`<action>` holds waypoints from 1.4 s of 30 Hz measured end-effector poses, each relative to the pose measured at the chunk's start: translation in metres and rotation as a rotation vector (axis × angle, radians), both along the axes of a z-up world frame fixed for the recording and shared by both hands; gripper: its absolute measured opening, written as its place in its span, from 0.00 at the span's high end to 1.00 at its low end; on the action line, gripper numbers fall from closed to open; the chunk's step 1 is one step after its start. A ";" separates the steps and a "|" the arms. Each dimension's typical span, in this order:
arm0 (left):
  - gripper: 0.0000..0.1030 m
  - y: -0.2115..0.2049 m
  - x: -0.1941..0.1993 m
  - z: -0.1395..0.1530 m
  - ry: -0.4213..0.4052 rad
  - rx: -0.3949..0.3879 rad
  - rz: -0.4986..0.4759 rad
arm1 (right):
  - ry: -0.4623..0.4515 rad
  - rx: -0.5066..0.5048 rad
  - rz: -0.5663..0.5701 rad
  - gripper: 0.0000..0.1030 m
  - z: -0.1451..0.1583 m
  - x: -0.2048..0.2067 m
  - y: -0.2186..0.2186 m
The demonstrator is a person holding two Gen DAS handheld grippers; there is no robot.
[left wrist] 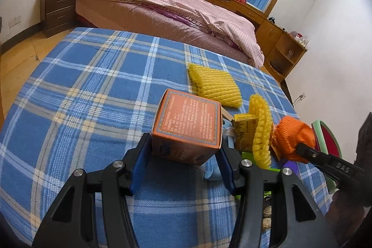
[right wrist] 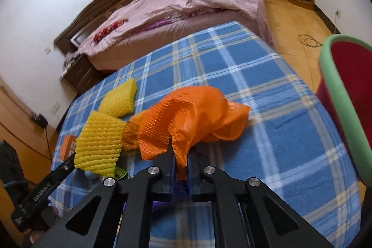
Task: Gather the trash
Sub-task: 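Carry both items over the red bin and open both tools to drop them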
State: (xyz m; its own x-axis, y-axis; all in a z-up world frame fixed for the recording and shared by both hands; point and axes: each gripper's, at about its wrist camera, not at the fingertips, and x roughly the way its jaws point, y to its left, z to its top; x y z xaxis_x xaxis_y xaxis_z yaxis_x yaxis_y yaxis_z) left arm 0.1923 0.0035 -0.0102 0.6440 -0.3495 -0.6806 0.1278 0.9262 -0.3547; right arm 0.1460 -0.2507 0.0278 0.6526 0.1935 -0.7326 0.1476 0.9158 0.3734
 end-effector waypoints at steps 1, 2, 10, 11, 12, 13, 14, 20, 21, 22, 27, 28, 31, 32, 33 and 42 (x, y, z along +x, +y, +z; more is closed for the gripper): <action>0.47 0.000 0.000 0.000 0.003 0.000 -0.001 | -0.010 0.008 -0.009 0.94 0.002 -0.004 -0.004; 0.47 0.000 0.001 -0.001 0.007 -0.001 -0.001 | -0.017 0.012 -0.014 0.94 0.004 -0.007 -0.007; 0.47 0.000 0.001 -0.001 0.004 -0.010 -0.010 | -0.093 0.030 -0.101 0.95 0.023 -0.049 -0.036; 0.47 -0.001 0.001 -0.001 0.004 -0.010 -0.011 | -0.101 0.031 -0.114 0.95 0.025 -0.054 -0.039; 0.47 -0.001 0.001 0.000 0.003 -0.009 -0.010 | -0.112 0.034 -0.128 0.95 0.028 -0.059 -0.043; 0.47 -0.001 0.000 0.000 -0.001 -0.009 -0.005 | -0.122 0.036 -0.137 0.95 0.031 -0.065 -0.046; 0.47 -0.001 -0.001 0.001 -0.010 -0.006 0.001 | -0.129 0.038 -0.144 0.95 0.033 -0.069 -0.048; 0.47 -0.019 -0.024 0.020 -0.090 0.041 -0.038 | -0.182 0.039 -0.174 0.95 0.046 -0.096 -0.064; 0.47 -0.022 -0.028 0.022 -0.094 0.034 -0.048 | -0.189 0.036 -0.181 0.95 0.048 -0.101 -0.066; 0.47 -0.027 -0.035 0.026 -0.097 0.028 -0.064 | -0.196 0.036 -0.188 0.95 0.049 -0.105 -0.070; 0.47 -0.049 -0.060 0.045 -0.105 0.026 -0.133 | -0.233 0.055 -0.228 0.95 0.057 -0.124 -0.086; 0.47 -0.054 -0.065 0.051 -0.112 0.019 -0.150 | -0.246 0.059 -0.238 0.95 0.060 -0.130 -0.091; 0.47 -0.068 -0.077 0.066 -0.132 0.012 -0.190 | -0.273 0.062 -0.264 0.95 0.066 -0.144 -0.100; 0.47 -0.072 -0.080 0.070 -0.135 0.006 -0.201 | -0.281 0.064 -0.274 0.95 0.068 -0.149 -0.105; 0.47 -0.079 -0.082 0.075 -0.136 -0.004 -0.216 | -0.288 0.065 -0.285 0.95 0.070 -0.154 -0.109; 0.47 -0.148 -0.080 0.088 -0.135 0.003 -0.355 | -0.314 0.035 -0.357 0.95 0.070 -0.174 -0.148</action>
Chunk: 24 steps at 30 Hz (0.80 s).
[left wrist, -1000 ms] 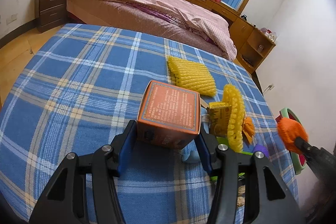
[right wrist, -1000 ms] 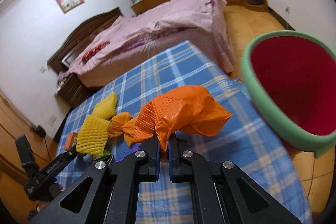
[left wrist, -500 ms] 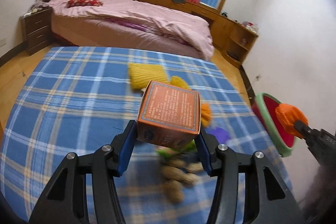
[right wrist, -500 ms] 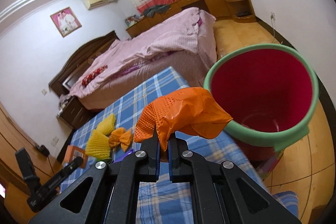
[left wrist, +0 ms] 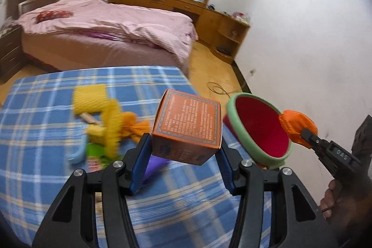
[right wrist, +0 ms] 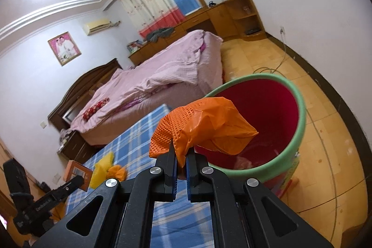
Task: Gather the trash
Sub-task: 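Carry both items over the red bin and open both tools to drop them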
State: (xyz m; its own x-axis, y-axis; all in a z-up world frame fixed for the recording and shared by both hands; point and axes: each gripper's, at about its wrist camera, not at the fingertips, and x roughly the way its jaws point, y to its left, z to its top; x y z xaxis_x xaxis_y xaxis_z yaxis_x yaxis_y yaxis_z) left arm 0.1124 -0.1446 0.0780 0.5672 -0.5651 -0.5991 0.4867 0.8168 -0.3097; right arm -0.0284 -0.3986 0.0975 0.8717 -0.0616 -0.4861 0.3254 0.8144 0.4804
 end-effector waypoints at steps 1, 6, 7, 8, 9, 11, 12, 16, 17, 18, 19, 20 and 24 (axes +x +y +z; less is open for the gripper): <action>0.47 -0.009 0.001 -0.001 -0.002 0.003 -0.017 | 0.005 0.001 -0.008 0.95 -0.002 0.000 -0.005; 0.47 -0.063 0.011 -0.012 0.018 0.026 -0.096 | 0.033 -0.010 -0.043 0.95 -0.012 0.001 -0.027; 0.47 -0.074 0.013 -0.014 0.025 0.029 -0.110 | 0.039 -0.012 -0.046 0.95 -0.013 0.003 -0.032; 0.47 -0.084 0.014 -0.016 0.030 0.033 -0.122 | 0.046 -0.013 -0.049 0.95 -0.016 0.005 -0.038; 0.47 -0.098 0.017 -0.017 0.036 0.038 -0.141 | 0.055 -0.014 -0.050 0.95 -0.018 0.008 -0.043; 0.47 -0.121 0.021 -0.022 0.041 0.054 -0.160 | 0.067 -0.017 -0.048 0.95 -0.023 0.012 -0.052; 0.47 -0.129 0.021 -0.022 0.041 0.061 -0.163 | 0.074 -0.017 -0.047 0.95 -0.025 0.015 -0.057; 0.47 -0.163 0.029 -0.030 0.058 0.079 -0.190 | 0.093 -0.019 -0.029 0.92 -0.034 0.023 -0.070; 0.47 -0.172 0.031 -0.031 0.061 0.086 -0.196 | 0.094 -0.021 -0.020 0.92 -0.035 0.025 -0.072; 0.47 -0.178 0.031 -0.032 0.063 0.097 -0.198 | 0.099 -0.022 -0.012 0.92 -0.037 0.027 -0.074; 0.47 -0.185 0.032 -0.033 0.063 0.108 -0.200 | 0.102 -0.022 -0.007 0.91 -0.038 0.027 -0.076; 0.47 -0.191 0.034 -0.034 0.062 0.118 -0.200 | 0.109 -0.020 0.002 0.91 -0.039 0.030 -0.078; 0.43 -0.211 0.038 -0.036 0.079 0.125 -0.219 | 0.130 -0.032 0.025 0.84 -0.042 0.035 -0.084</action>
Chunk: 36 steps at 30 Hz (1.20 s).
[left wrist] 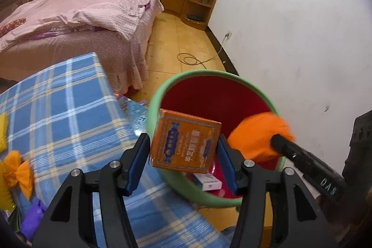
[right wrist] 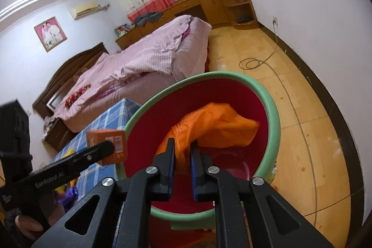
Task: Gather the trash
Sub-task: 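Carry both items over the red bin and open both tools to drop them, then move both tools back toward the blue tube and yellow foam nets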
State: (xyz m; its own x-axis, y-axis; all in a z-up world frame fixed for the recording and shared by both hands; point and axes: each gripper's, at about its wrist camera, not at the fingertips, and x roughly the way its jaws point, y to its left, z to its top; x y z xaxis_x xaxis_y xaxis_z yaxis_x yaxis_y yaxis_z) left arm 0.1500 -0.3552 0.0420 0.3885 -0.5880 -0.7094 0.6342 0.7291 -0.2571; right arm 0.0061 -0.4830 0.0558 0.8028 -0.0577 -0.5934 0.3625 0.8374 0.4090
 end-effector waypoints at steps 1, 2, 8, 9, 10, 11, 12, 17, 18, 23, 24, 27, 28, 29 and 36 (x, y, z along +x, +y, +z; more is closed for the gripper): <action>0.42 -0.003 -0.001 0.000 0.002 -0.003 -0.006 | 0.003 -0.004 0.002 0.80 0.000 0.001 -0.001; 0.41 -0.006 -0.002 -0.001 0.001 -0.008 -0.013 | 0.006 -0.004 0.005 0.78 -0.001 0.001 -0.001; 0.38 -0.014 -0.004 0.000 0.000 -0.029 -0.026 | -0.016 0.015 -0.007 0.76 -0.002 -0.010 -0.006; 0.38 -0.014 -0.005 0.001 -0.005 -0.029 -0.023 | -0.019 0.018 -0.012 0.76 -0.002 -0.010 -0.009; 0.38 -0.013 -0.006 0.002 -0.009 -0.031 -0.026 | -0.020 0.016 -0.017 0.75 -0.001 -0.012 -0.010; 0.38 -0.013 -0.007 0.003 -0.010 -0.029 -0.027 | -0.020 0.013 -0.021 0.75 0.000 -0.013 -0.010; 0.38 -0.012 -0.008 0.003 -0.011 -0.027 -0.027 | -0.022 0.010 -0.025 0.75 0.001 -0.015 -0.010; 0.38 0.000 -0.014 0.005 -0.003 -0.021 -0.022 | -0.036 0.021 -0.032 0.67 0.003 -0.020 -0.009; 0.38 0.004 -0.015 0.006 -0.004 -0.023 -0.017 | -0.037 0.025 -0.032 0.64 0.003 -0.021 -0.007; 0.38 0.033 -0.021 0.011 -0.007 -0.040 0.015 | -0.043 0.027 -0.017 0.61 0.005 -0.021 0.006; 0.38 0.038 -0.021 0.012 -0.006 -0.041 0.021 | -0.045 0.029 -0.013 0.60 0.006 -0.020 0.010; 0.38 0.058 -0.022 0.015 -0.006 -0.043 0.051 | -0.050 0.032 0.001 0.58 0.008 -0.018 0.019; 0.38 0.065 -0.021 0.015 -0.007 -0.045 0.063 | -0.050 0.032 0.007 0.57 0.008 -0.017 0.022; 0.38 0.071 -0.022 0.016 -0.009 -0.045 0.075 | -0.051 0.033 0.015 0.57 0.008 -0.016 0.026; 0.38 0.125 -0.020 0.020 -0.019 -0.052 0.170 | -0.045 0.036 0.058 0.56 0.012 -0.011 0.051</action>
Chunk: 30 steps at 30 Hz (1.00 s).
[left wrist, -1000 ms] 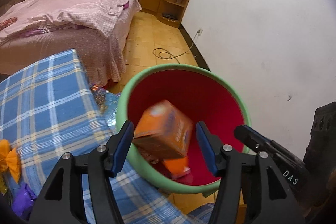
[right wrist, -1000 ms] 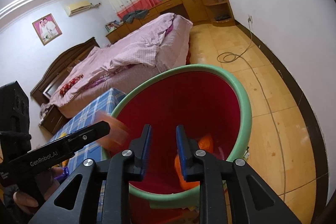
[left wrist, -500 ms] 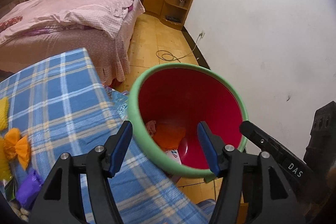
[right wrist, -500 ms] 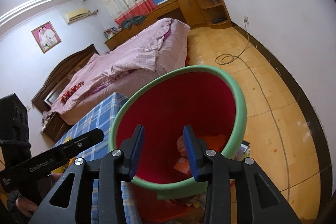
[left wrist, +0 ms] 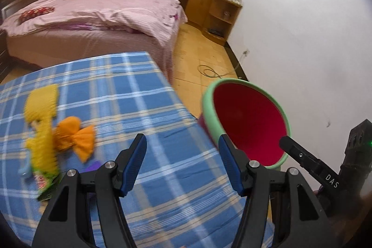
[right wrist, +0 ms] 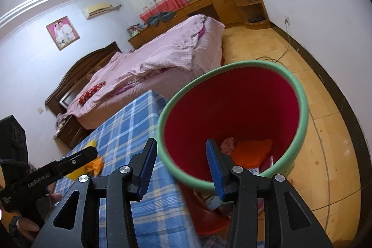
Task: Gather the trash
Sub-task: 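Move both tools back toward the blue tube and yellow foam nets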
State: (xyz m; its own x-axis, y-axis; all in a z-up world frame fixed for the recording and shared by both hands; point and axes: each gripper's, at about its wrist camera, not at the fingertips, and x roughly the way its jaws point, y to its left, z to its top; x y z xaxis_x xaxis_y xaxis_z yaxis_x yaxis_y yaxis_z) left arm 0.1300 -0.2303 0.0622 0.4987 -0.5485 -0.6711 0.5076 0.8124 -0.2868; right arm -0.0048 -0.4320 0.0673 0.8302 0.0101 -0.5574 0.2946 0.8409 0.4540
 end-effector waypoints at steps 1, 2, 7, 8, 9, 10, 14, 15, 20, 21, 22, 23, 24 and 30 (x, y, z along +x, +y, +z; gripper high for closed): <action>0.38 0.007 0.000 0.000 0.000 -0.002 0.012 | 0.002 -0.002 0.003 0.56 0.000 0.000 0.003; 0.38 0.013 0.000 0.001 0.001 -0.004 0.022 | 0.003 -0.004 0.006 0.56 0.001 0.000 0.006; 0.38 0.049 0.001 0.003 -0.004 -0.019 0.078 | 0.010 -0.012 0.023 0.56 0.004 -0.001 0.024; 0.38 0.055 0.001 0.003 -0.005 -0.019 0.086 | 0.012 -0.013 0.026 0.55 0.004 -0.001 0.027; 0.38 0.060 0.002 0.002 -0.005 -0.017 0.091 | 0.014 -0.013 0.028 0.55 0.004 0.000 0.030; 0.38 0.067 0.002 0.002 -0.006 -0.014 0.098 | 0.016 -0.012 0.031 0.55 0.004 0.000 0.033; 0.38 0.096 0.005 -0.001 -0.010 0.012 0.141 | 0.026 -0.005 0.040 0.55 0.001 0.003 0.047; 0.38 0.101 0.006 -0.002 -0.009 0.019 0.152 | 0.029 -0.005 0.042 0.55 0.001 0.003 0.050; 0.38 0.140 0.016 -0.009 -0.005 0.043 0.232 | 0.046 -0.015 0.057 0.48 0.001 0.007 0.069; 0.38 0.146 0.018 -0.011 -0.004 0.049 0.245 | 0.049 -0.015 0.060 0.48 0.001 0.007 0.072; 0.38 0.154 0.021 -0.013 -0.004 0.059 0.264 | 0.053 -0.016 0.064 0.48 0.000 0.008 0.075; 0.38 0.161 0.024 -0.016 -0.004 0.069 0.281 | 0.057 -0.016 0.068 0.48 -0.001 0.009 0.077; 0.38 0.166 0.026 -0.017 -0.005 0.078 0.293 | 0.063 -0.018 0.071 0.48 -0.001 0.010 0.080; 0.38 0.190 0.042 -0.036 0.006 0.156 0.359 | 0.091 -0.022 0.089 0.48 -0.007 0.014 0.094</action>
State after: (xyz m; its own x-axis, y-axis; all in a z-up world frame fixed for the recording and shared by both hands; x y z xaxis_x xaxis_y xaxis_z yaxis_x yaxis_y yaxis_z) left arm 0.1720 -0.0405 0.0259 0.6359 -0.2310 -0.7364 0.1822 0.9721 -0.1476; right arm 0.0093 -0.3381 0.0603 0.7722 0.0689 -0.6316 0.2573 0.8751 0.4099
